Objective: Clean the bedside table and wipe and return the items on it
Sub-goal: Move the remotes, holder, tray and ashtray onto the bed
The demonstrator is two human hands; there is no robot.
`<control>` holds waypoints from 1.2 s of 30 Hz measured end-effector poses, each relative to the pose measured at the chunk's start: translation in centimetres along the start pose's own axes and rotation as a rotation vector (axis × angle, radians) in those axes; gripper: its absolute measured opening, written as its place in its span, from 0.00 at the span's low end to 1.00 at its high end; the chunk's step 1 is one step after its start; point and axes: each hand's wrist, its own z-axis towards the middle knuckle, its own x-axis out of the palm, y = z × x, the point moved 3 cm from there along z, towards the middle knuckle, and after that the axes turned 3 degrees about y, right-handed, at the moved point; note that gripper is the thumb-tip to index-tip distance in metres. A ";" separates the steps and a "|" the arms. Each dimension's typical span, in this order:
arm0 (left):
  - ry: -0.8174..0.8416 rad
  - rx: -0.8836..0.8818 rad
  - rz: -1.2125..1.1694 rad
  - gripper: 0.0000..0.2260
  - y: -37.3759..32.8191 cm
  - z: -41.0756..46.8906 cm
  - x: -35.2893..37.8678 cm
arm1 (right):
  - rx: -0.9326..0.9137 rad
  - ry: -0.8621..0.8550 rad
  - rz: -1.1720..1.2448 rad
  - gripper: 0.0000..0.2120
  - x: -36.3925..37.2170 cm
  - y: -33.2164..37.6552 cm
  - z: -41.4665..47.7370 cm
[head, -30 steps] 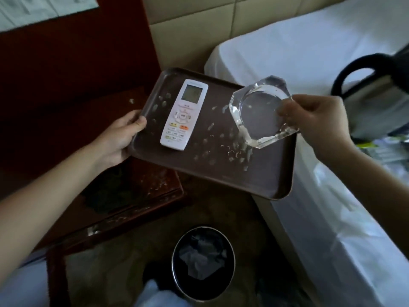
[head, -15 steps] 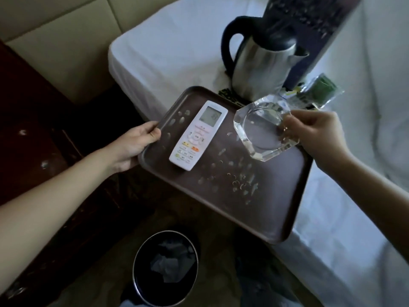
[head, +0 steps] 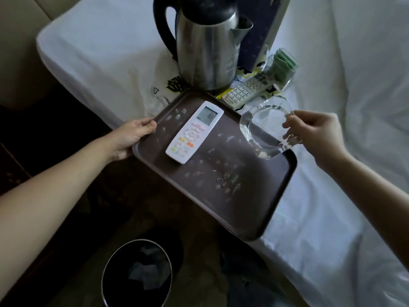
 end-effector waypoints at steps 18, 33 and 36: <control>-0.309 0.385 0.982 0.26 -3.7 2.3 1.9 | 0.042 0.056 -0.009 0.05 1.3 -1.5 6.9; -0.090 0.572 1.530 0.26 -3.8 -1.0 5.5 | -0.595 0.167 -0.870 0.15 5.5 2.9 2.8; -0.186 0.583 1.522 0.21 -2.3 -4.2 4.0 | -0.766 0.393 -0.837 0.16 10.8 4.9 -1.3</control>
